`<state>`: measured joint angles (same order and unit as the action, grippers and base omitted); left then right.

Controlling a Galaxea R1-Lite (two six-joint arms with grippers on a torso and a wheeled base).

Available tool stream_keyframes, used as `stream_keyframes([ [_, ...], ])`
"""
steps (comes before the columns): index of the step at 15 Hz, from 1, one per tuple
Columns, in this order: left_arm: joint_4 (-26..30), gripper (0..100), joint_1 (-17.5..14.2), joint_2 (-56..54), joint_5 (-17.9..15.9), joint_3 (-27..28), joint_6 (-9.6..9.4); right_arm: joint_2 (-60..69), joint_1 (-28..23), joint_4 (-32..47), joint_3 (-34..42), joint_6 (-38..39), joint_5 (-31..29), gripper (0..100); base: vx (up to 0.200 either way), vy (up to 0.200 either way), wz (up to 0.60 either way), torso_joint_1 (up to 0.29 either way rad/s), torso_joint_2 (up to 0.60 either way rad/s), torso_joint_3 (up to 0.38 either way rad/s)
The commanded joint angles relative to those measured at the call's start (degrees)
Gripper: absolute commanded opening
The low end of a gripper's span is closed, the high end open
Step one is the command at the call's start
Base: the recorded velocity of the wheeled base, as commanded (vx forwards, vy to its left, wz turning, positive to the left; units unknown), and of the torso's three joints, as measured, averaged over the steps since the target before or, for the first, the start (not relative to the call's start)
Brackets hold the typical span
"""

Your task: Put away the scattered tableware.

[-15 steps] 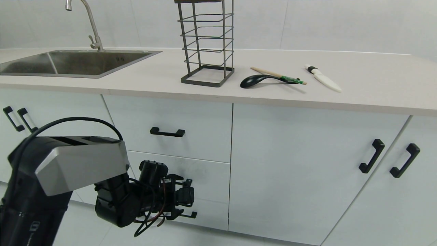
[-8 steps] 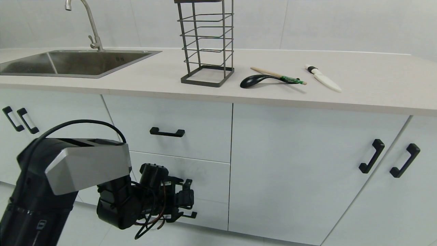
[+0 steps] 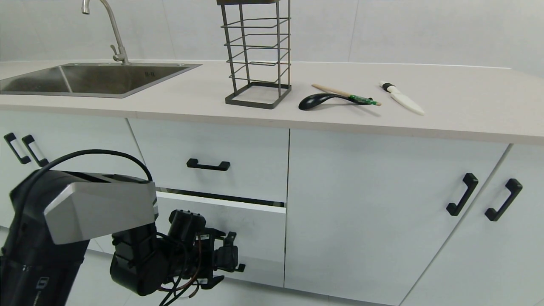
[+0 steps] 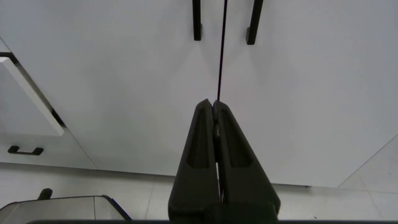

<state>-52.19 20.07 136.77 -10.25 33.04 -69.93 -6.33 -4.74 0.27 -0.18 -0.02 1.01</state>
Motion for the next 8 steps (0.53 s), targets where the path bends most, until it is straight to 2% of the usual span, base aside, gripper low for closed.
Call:
stream_keyframes([
  [1,0.0,100,0.0,-2.0,0.0,-1.8,0.32,-0.1,0.0,0.0,0.0,0.0,0.0,0,0.000,0.000,0.00,0.000,0.00,0.000],
  [4,0.0,100,0.4,-10.6,-1.6,-8.1,0.23,0.0,0.0,0.0,0.0,-0.1,0.0,0,0.000,0.000,0.00,0.000,0.00,0.000],
  [6,0.1,100,2.3,-17.3,-1.7,-11.1,0.93,-0.1,0.0,0.1,0.0,-0.1,0.0,0,0.000,0.000,0.00,0.000,0.00,0.000],
  [8,0.6,100,8.2,-27.0,-2.0,-15.3,5.41,-0.1,0.0,0.0,0.0,-0.1,0.0,0,0.000,0.000,0.00,0.000,0.00,0.000],
])
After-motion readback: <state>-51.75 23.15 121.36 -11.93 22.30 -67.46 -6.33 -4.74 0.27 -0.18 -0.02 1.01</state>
